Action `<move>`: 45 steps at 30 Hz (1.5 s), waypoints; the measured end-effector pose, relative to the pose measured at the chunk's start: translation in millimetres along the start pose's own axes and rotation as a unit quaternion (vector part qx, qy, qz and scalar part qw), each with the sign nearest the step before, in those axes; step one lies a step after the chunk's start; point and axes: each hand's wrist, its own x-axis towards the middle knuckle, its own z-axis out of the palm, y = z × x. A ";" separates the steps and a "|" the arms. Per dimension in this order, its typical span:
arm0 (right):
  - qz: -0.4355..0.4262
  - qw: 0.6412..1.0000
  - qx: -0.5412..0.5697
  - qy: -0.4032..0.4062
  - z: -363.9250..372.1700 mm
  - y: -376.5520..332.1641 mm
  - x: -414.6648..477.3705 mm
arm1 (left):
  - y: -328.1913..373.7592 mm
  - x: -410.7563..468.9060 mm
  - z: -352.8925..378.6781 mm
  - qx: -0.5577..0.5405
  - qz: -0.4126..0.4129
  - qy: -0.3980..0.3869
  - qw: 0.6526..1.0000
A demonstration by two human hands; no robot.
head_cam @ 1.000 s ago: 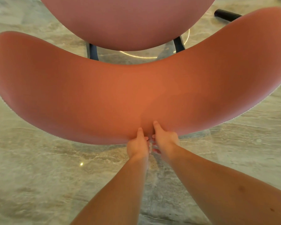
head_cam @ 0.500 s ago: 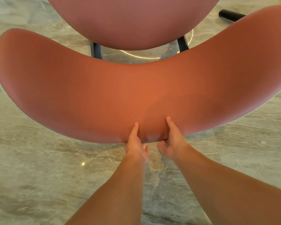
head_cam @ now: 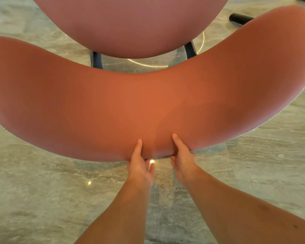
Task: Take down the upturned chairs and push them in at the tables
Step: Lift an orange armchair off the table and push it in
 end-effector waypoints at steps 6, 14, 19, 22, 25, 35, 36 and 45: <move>0.036 0.996 0.058 -0.063 -1.7 -10.0 -10.0 | 1.4 -3.5 0.9 -0.030 0.019 -0.039 0.999; 0.066 0.991 0.065 -0.097 -7.6 -18.4 -9.0 | 7.6 -5.5 -1.6 -0.015 0.030 -0.053 0.998; 0.066 0.991 0.062 -0.099 -7.8 -23.5 -13.4 | 9.6 -6.8 -3.0 0.002 0.032 -0.052 0.998; 0.066 0.991 0.063 -0.095 -5.5 -23.1 -24.8 | 12.3 -11.7 -6.0 -0.009 0.054 -0.048 0.997; 0.060 0.992 0.057 -0.091 -8.9 -27.7 -44.3 | 15.2 -32.3 -10.3 0.001 0.058 -0.040 0.998; 0.108 0.994 0.006 -0.029 -38.9 -54.5 -186.2 | 29.5 -176.2 -50.4 0.000 0.021 0.007 1.000; 0.114 0.993 0.002 -0.025 -43.1 -59.2 -202.4 | 31.2 -192.6 -53.7 -0.005 0.019 0.010 1.000; 0.086 0.994 -0.053 0.027 -73.4 -117.9 -349.0 | 58.6 -360.8 -60.5 -0.035 0.019 0.008 0.999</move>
